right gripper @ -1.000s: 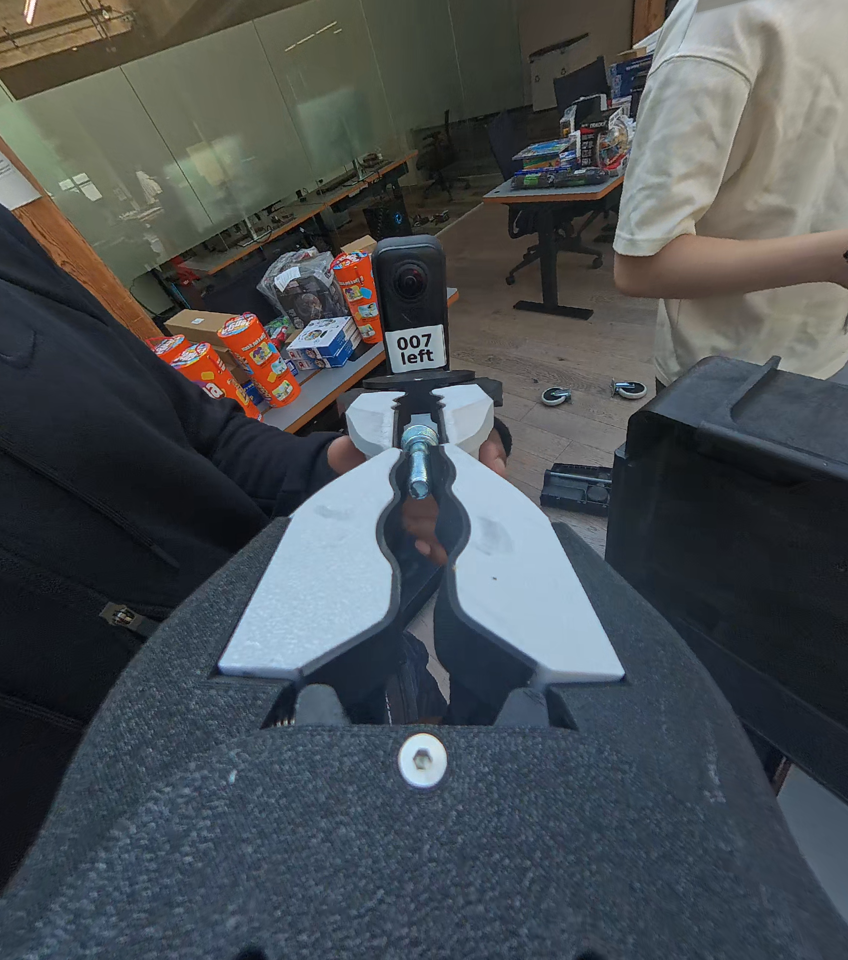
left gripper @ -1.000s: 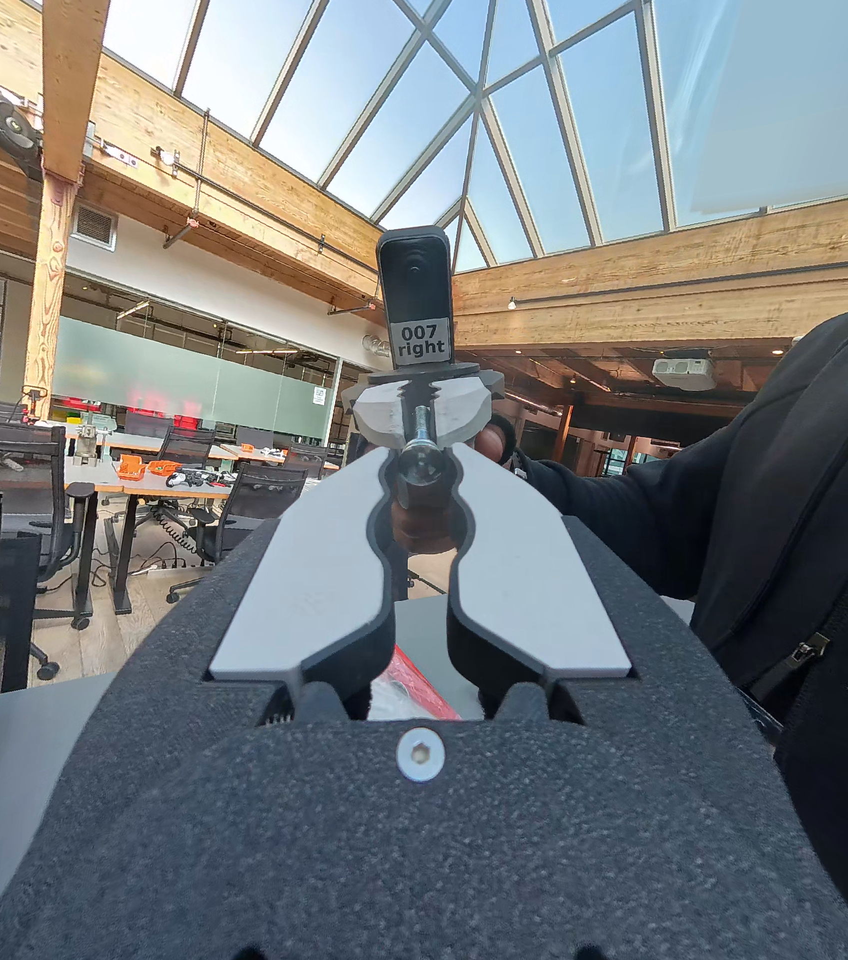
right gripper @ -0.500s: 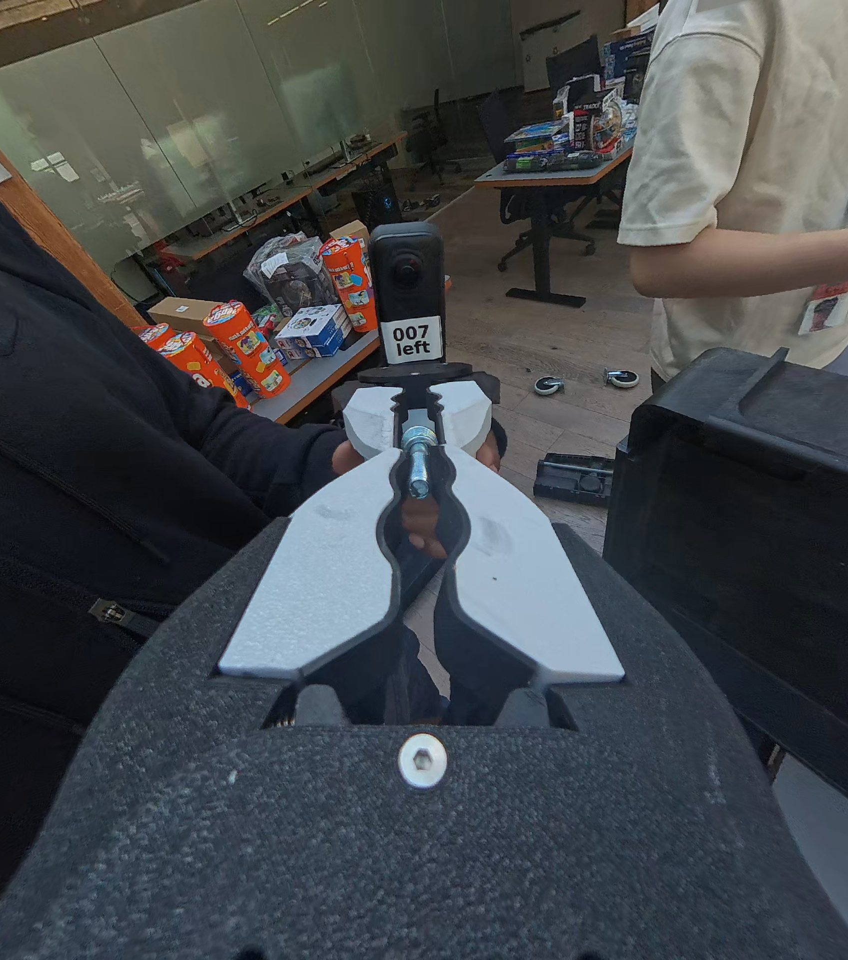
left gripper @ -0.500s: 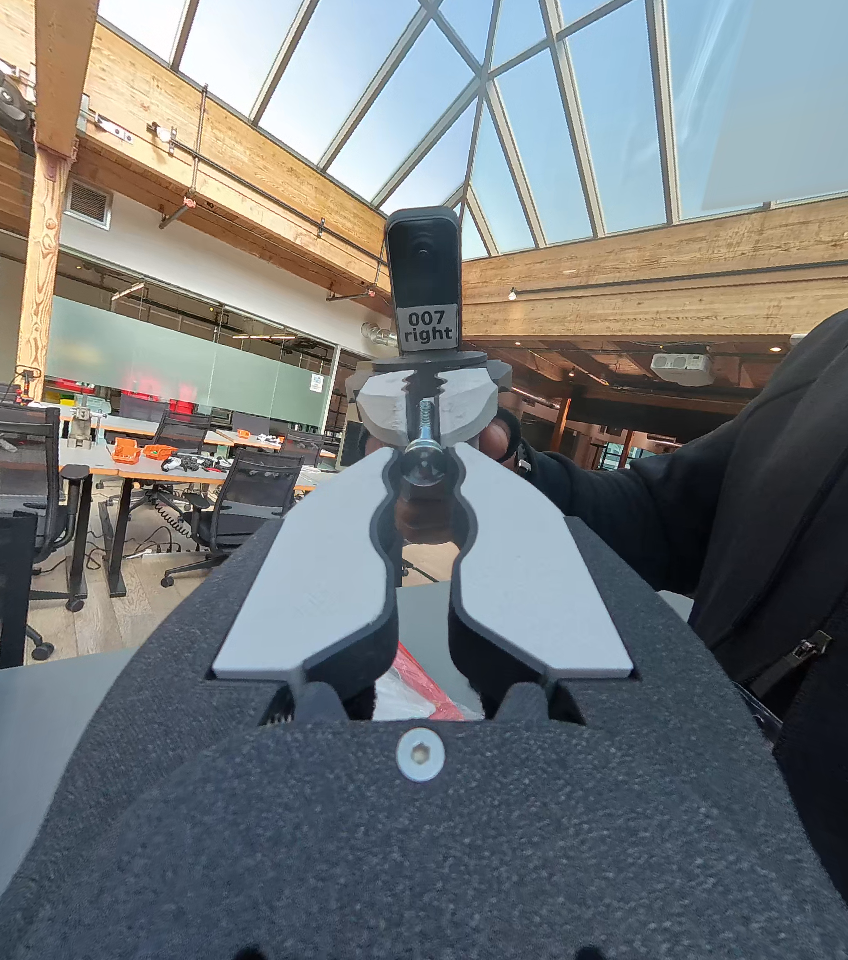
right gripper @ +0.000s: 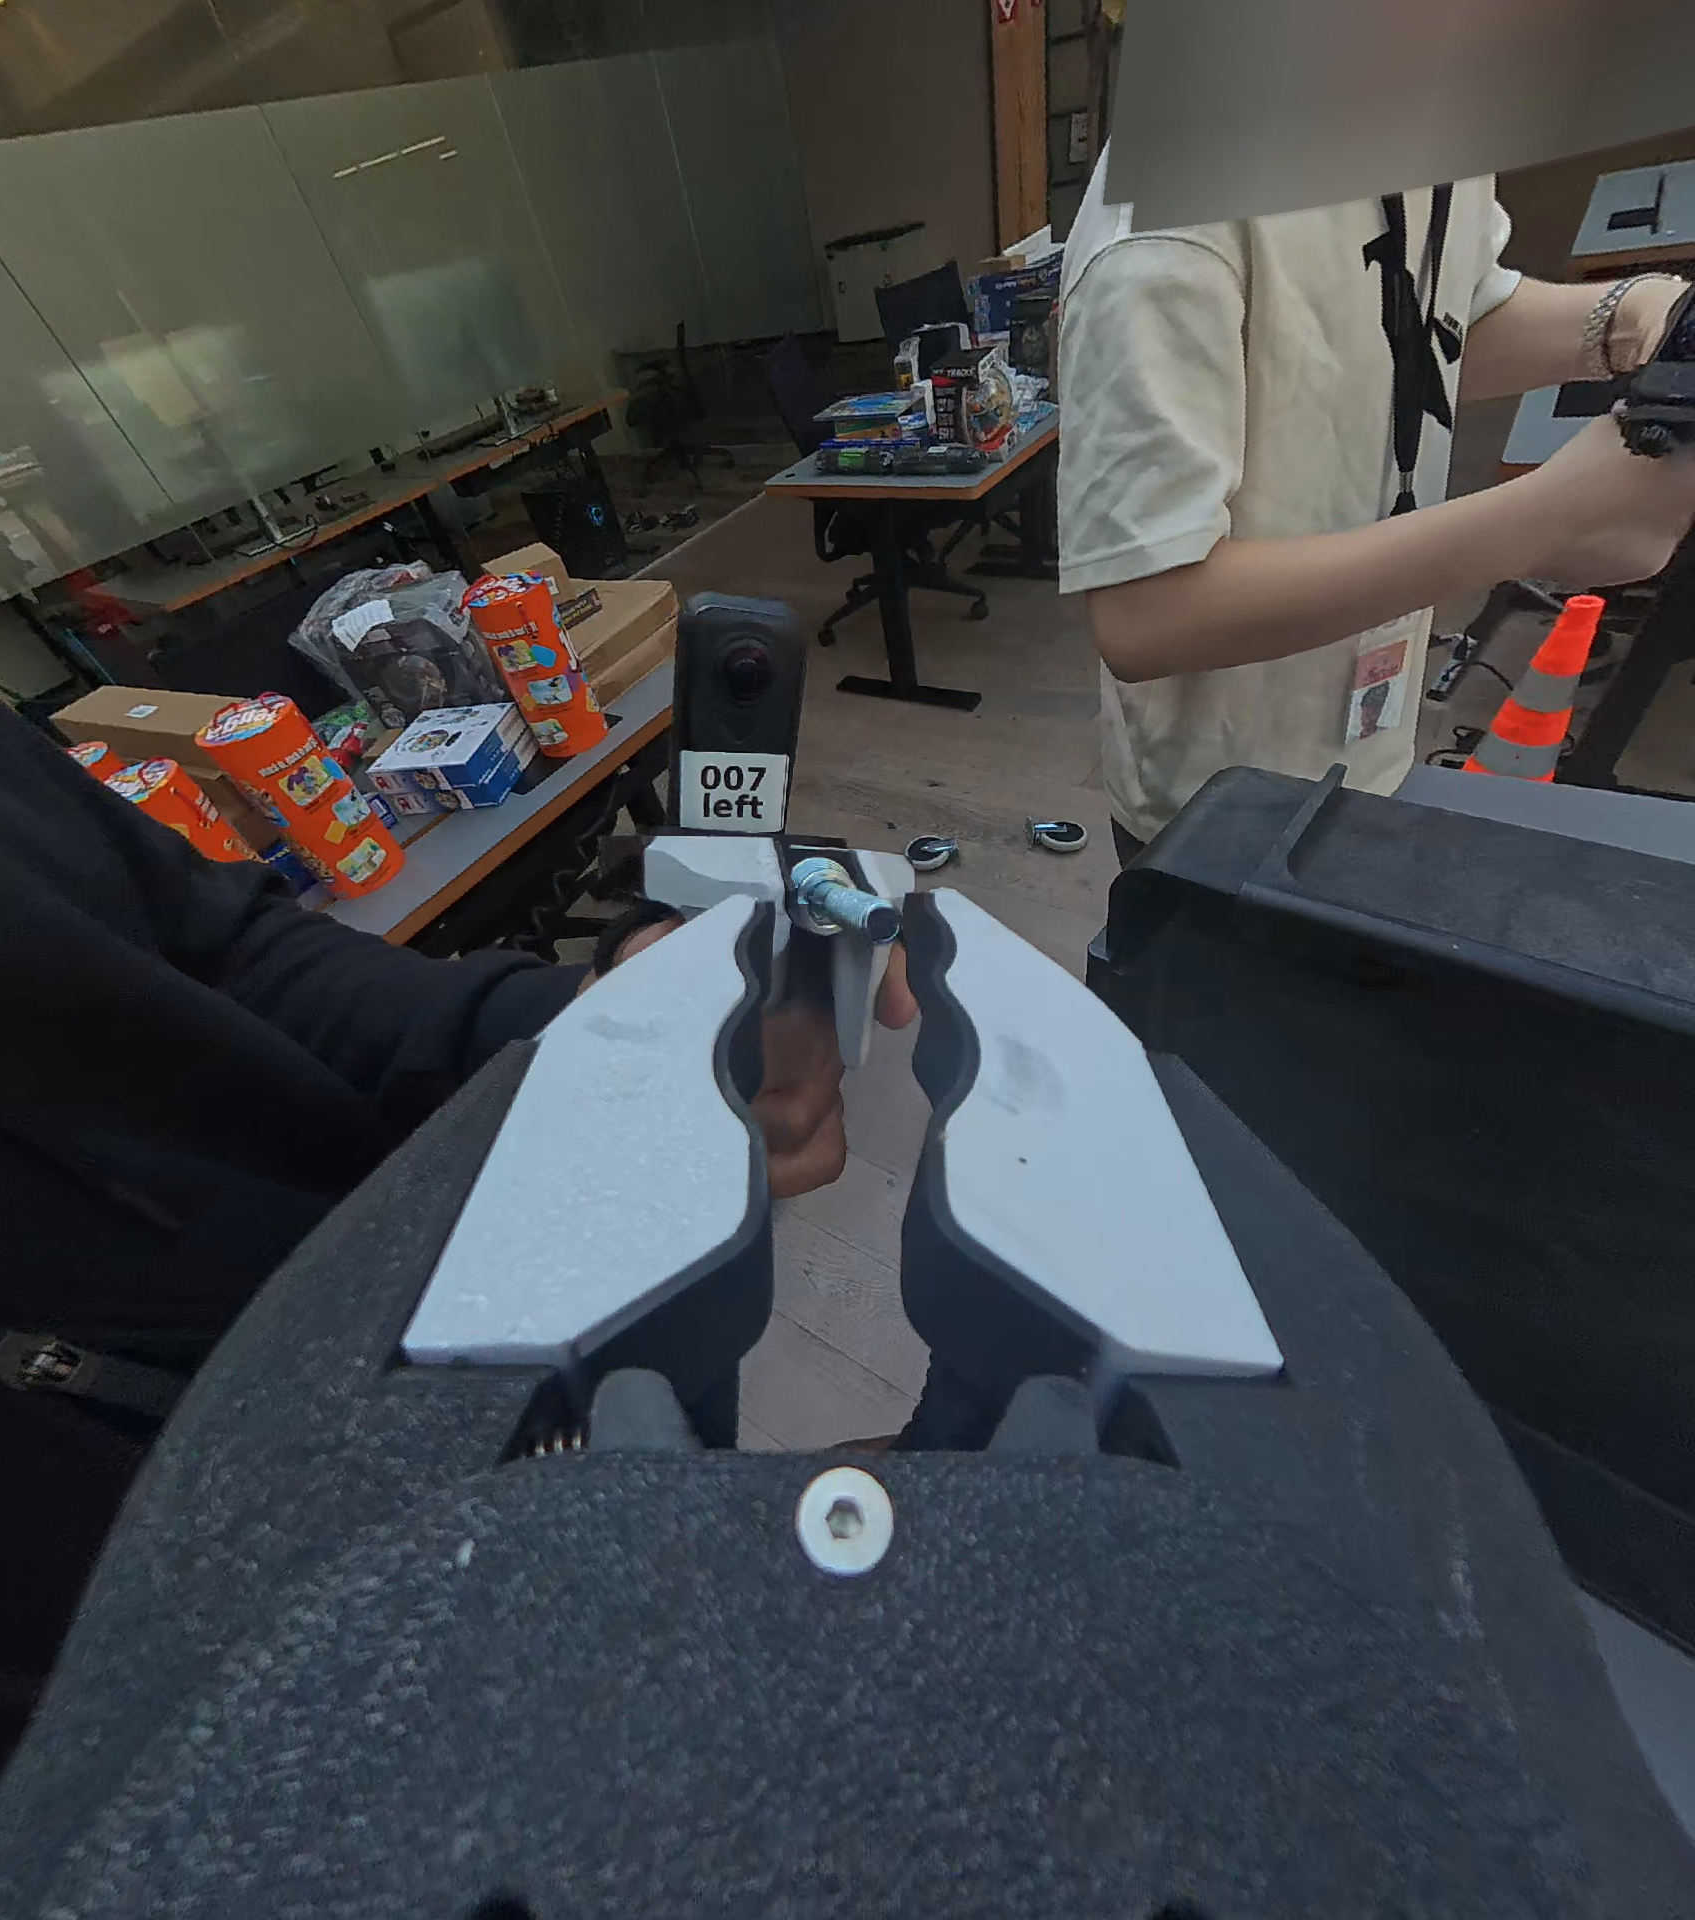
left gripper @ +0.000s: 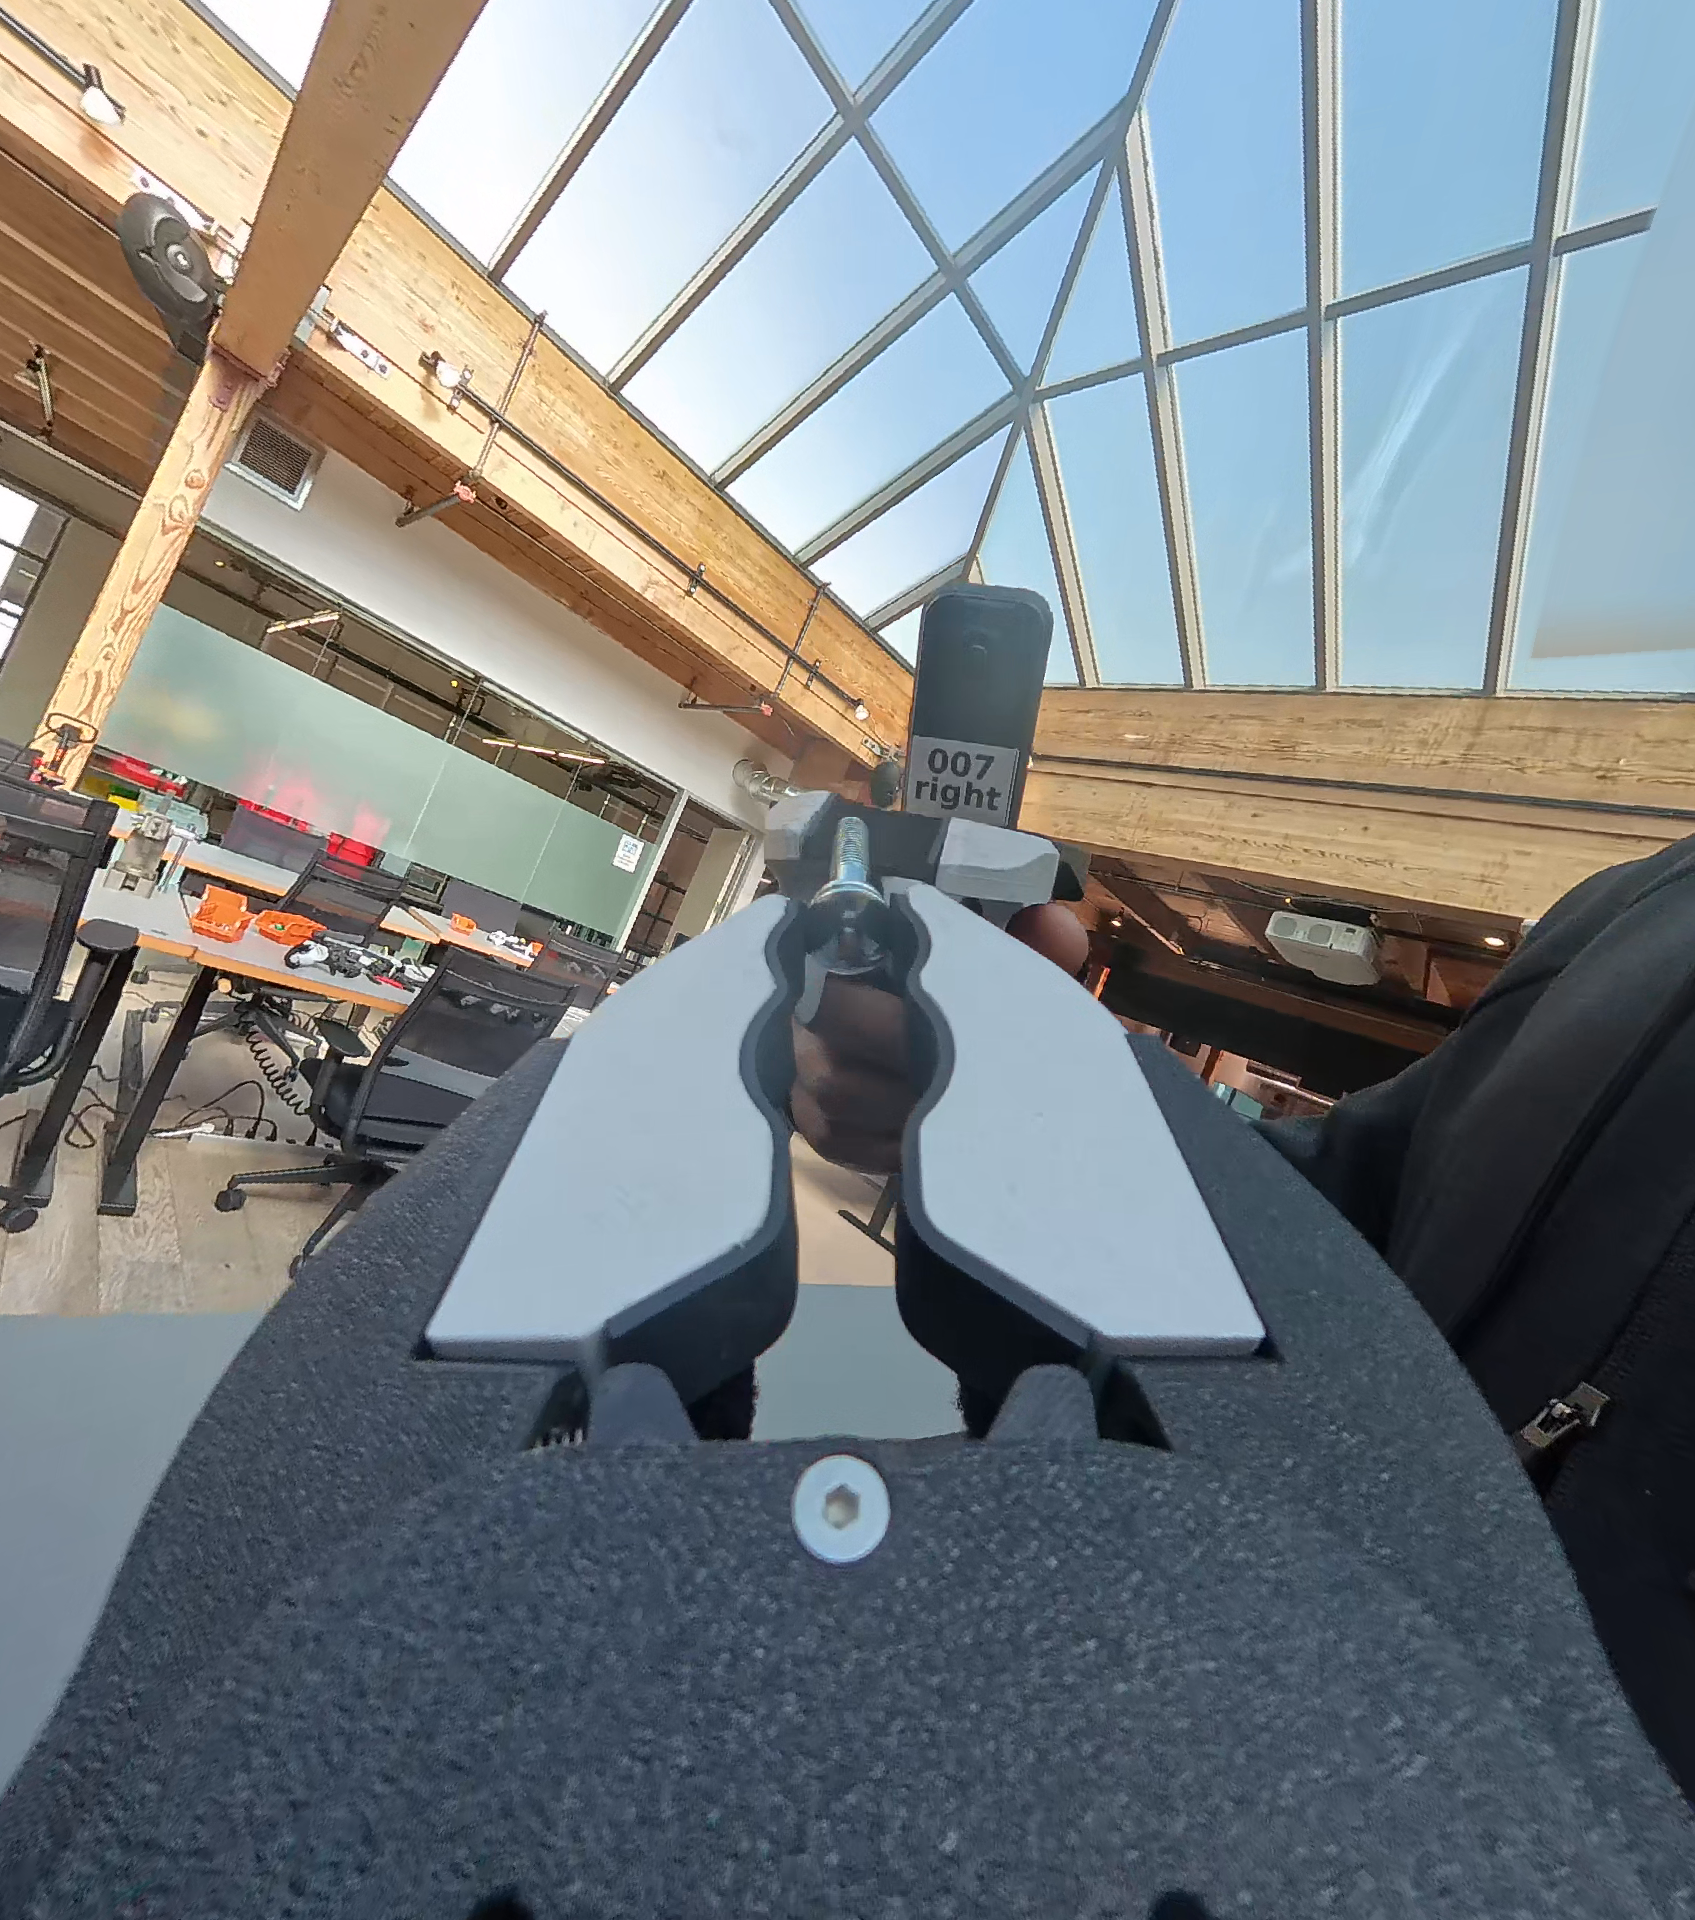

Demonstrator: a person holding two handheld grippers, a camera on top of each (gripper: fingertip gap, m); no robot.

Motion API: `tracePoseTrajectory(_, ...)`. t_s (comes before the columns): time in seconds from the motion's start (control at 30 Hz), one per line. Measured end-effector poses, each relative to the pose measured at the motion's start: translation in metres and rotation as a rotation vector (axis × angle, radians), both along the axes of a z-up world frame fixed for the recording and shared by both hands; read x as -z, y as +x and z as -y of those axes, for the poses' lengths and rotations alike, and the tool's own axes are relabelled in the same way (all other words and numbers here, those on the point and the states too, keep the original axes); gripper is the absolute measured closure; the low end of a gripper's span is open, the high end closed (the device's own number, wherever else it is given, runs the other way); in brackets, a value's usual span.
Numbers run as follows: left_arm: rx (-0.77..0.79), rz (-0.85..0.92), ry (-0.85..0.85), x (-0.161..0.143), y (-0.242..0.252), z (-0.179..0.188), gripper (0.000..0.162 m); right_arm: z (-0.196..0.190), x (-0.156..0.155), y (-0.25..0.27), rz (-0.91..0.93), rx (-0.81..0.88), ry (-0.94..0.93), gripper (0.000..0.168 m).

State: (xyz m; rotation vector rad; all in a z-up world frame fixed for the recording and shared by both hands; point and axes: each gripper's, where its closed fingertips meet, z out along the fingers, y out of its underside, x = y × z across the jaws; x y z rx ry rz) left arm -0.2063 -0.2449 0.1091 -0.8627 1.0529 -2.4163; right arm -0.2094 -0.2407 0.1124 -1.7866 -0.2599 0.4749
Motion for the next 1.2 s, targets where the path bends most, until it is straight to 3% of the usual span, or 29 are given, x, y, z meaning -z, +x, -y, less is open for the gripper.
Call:
tracePoseTrajectory(0.37,-0.004,-0.012,-0.039,0.002,0.003,-0.022,0.147,0.011,0.0,0.019,0.005,0.119,0.042,0.144)
tracePoseTrajectory(0.6,-0.032,-0.032,-0.064,0.01,-0.007,-0.042,0.146,0.006,0.038,0.028,-0.012,0.214,0.01,0.143)
tracePoseTrajectory(0.93,-0.113,-0.079,-0.109,0.027,-0.032,-0.076,0.146,-0.073,0.125,0.039,-0.136,0.388,-0.099,0.124)
tracePoseTrajectory(1.2,-0.188,-0.106,-0.13,0.041,-0.055,-0.099,0.146,-0.147,0.137,0.106,-0.493,0.545,-0.177,0.105)
